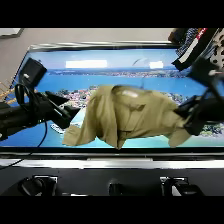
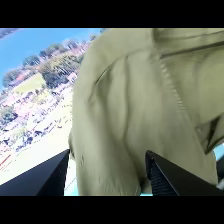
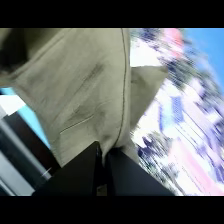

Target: Fold the clothes and pants, and hang the long-sleeved shirts on hangers.

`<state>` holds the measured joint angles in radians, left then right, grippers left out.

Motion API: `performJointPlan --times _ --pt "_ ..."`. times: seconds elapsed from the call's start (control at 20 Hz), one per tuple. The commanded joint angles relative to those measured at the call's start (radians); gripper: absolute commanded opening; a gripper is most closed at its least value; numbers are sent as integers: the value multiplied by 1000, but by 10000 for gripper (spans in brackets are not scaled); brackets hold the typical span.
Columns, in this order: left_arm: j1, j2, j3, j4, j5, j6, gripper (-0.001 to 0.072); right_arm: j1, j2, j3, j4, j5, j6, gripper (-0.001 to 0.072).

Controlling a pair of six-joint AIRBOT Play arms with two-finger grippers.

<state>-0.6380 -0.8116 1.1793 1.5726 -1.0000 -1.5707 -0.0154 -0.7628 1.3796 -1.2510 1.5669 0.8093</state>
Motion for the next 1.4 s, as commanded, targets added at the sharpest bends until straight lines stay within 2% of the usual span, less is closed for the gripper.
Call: performJointPlan --times 0.0,0.15,0.2,0.3,0.4,0.45,0.55,0.75,0.85,1.0,1.15,1.2,1.35 --pt "1 -2 0 58 95 -144 552 0 129 1 -234 -63 349 23" --pt "1 -7 0 58 112 -145 552 0 187 1 -309 -27 567 21" --pt "1 -10 0 58 112 -145 552 0 199 1 -375 -46 652 21" --pt "1 -17 0 50 112 -144 552 0 223 6 -560 -155 917 19" --pt "0 -23 0 47 112 -145 552 0 214 37 -690 -221 1091 19" --pt "1 -23 0 46 112 -153 552 0 193 62 -745 -203 1150 19" --pt "1 -24 0 47 112 -169 552 0 115 139 -867 -111 1194 19" --pt "1 -29 0 47 112 -169 552 0 -94 382 -1107 44 1199 19" --pt "1 -36 0 47 112 -169 552 0 -174 487 -1181 24 1225 20" --pt "1 -47 0 47 112 -169 552 -1 -249 586 -1254 -87 1292 20" --pt "1 -55 0 47 112 -169 552 -4 -324 652 -1338 -89 1297 20" --pt "1 -57 0 47 112 -169 552 -54 -341 653 -1311 -99 1297 19" --pt "1 -61 0 47 112 -169 552 -304 -367 653 -1073 -125 1296 20"
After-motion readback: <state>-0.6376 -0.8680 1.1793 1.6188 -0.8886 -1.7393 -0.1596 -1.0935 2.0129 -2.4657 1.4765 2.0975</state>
